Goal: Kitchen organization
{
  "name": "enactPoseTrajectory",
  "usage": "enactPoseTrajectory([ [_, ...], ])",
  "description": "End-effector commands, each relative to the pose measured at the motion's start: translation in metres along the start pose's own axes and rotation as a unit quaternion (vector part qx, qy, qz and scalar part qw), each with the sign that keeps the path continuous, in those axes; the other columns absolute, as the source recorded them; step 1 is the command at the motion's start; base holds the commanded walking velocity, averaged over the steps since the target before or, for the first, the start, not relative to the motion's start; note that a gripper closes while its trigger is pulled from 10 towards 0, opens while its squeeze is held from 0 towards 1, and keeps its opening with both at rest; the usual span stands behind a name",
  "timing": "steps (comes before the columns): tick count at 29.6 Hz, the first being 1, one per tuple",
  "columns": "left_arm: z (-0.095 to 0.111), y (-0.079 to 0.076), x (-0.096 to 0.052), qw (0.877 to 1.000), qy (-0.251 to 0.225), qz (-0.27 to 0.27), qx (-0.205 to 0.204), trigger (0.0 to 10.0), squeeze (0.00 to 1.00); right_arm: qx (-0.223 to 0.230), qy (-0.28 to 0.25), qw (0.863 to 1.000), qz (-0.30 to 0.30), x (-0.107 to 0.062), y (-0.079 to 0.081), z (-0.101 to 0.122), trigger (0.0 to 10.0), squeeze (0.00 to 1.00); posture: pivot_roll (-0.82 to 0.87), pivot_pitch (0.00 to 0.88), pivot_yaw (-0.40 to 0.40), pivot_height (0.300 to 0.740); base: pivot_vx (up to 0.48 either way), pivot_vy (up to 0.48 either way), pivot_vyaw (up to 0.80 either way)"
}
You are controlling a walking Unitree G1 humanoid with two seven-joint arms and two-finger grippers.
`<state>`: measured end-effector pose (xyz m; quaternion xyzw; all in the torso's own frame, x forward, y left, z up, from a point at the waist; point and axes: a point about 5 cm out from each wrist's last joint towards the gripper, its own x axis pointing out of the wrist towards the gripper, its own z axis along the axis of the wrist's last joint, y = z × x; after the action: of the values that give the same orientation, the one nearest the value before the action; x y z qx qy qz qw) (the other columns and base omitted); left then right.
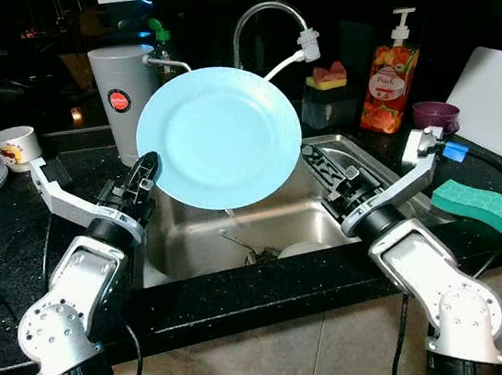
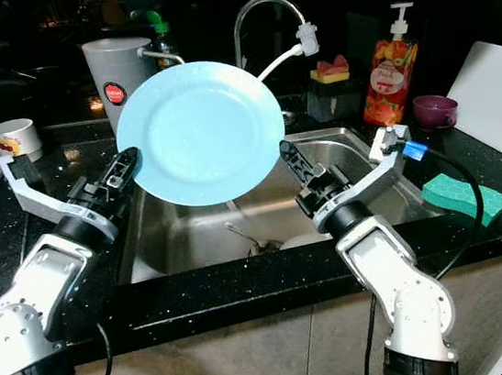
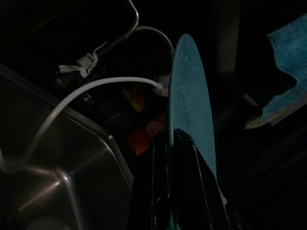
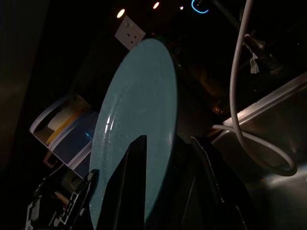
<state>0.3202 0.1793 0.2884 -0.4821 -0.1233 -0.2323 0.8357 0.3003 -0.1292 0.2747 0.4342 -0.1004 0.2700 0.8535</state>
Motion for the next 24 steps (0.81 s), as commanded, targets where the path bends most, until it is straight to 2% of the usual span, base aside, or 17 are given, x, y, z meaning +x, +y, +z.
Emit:
enactPoseTrajectory([
  [1, 0.003, -0.008, 0.001, 1.0, -0.004, -0.02, 0.002, 10.0, 0.0, 0.004, 0.0, 1.0, -0.005, -0.001, -0.002, -0.001, 10.0, 0.0, 0.03, 0.055, -0.058, 0.74, 0.0, 0.0, 0.0],
  [14, -0.009, -0.012, 0.001, 0.999, 0.023, -0.035, -0.001, 10.0, 0.0, 0.005, 0.003, 1.0, -0.005, 0.0, -0.002, -0.003, 10.0, 0.0, 0.03, 0.056, -0.058, 0.74, 0.0, 0.0, 0.0],
  [20, -0.025, -0.012, 0.0, 0.997, 0.068, -0.035, 0.02, 10.0, 0.0, 0.007, 0.005, 1.0, -0.004, 0.0, -0.001, -0.004, 10.0, 0.0, 0.03, 0.056, -0.058, 0.74, 0.0, 0.0, 0.0],
  [22, -0.032, -0.011, 0.0, 0.995, 0.086, -0.031, 0.035, 10.0, 0.0, 0.009, 0.005, 1.0, -0.005, 0.0, -0.001, -0.004, 9.8, 0.0, 0.03, 0.057, -0.06, 0.74, 0.0, 0.0, 0.0],
  [23, -0.035, -0.011, -0.001, 0.994, 0.094, -0.031, 0.041, 10.0, 0.0, 0.01, 0.005, 1.0, -0.006, 0.0, -0.002, -0.004, 7.5, 0.0, 0.03, 0.057, -0.06, 0.74, 0.0, 0.0, 0.0],
  [24, -0.035, -0.011, -0.001, 0.994, 0.094, -0.031, 0.041, 10.0, 0.0, 0.01, 0.005, 1.0, -0.006, 0.0, -0.002, -0.004, 7.5, 0.0, 0.03, 0.057, -0.06, 0.74, 0.0, 0.0, 0.0],
])
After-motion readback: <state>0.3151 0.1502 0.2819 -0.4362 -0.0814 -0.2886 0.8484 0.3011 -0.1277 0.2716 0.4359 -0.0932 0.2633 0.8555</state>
